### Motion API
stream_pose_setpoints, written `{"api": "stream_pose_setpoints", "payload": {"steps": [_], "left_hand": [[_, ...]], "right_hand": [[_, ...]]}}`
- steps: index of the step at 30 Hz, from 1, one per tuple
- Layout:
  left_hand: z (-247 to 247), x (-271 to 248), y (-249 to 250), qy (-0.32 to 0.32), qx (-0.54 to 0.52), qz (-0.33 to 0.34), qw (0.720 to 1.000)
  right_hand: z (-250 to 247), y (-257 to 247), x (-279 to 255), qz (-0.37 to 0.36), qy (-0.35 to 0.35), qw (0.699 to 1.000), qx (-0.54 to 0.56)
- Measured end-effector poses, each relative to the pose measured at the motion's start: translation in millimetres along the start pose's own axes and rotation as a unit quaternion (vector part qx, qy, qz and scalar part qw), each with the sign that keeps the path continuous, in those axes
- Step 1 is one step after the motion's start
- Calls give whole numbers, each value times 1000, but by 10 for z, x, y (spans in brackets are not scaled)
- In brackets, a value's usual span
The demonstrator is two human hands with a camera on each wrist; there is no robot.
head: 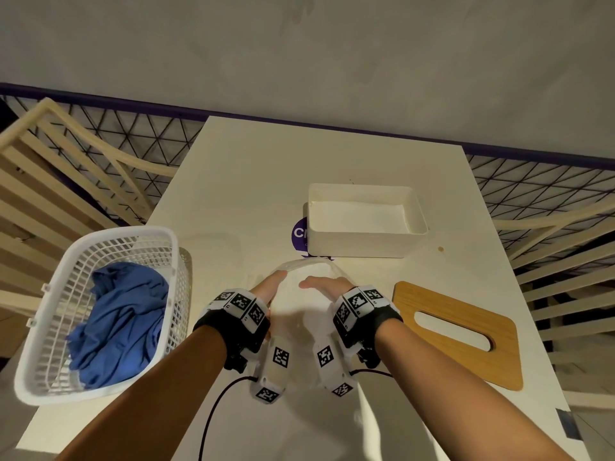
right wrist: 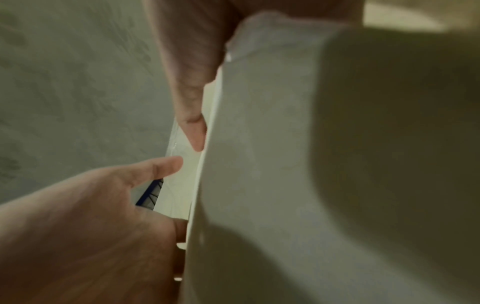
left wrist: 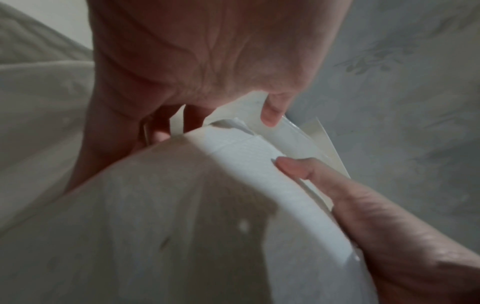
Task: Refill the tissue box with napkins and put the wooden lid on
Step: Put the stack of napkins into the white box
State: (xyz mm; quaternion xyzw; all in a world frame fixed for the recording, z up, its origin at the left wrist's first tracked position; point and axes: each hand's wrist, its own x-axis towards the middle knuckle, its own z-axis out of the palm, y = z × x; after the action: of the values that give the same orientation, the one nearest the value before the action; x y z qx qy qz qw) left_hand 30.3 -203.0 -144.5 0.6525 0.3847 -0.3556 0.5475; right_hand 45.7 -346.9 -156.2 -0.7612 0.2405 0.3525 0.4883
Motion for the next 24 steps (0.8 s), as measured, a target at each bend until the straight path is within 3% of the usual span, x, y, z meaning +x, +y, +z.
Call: {"api": "stream_pose_setpoints", "payload": {"steps": [7,12,14,19,21,24], "left_hand": [[-100,234,-24,-49,-30,2,998],[-199,306,25,-96,64,41,992],[-142,21,199,-67,119,27,990],[-185,-65,226,78,298,115,945],[-212,-26,249,59,251,115,959],[-240,56,259,-55,82,117,988]], "right_hand": [[-7,-52,45,-8,-16,1000,3],[22,31,99,-46,-5,998,29],[26,28,108,-66,-40,995,59],[-31,-1,-56,-145,-126,974,117],[-79,11,-107,-166,-167,964,124],[-150,32,-153,-166,-226,952,122]]}}
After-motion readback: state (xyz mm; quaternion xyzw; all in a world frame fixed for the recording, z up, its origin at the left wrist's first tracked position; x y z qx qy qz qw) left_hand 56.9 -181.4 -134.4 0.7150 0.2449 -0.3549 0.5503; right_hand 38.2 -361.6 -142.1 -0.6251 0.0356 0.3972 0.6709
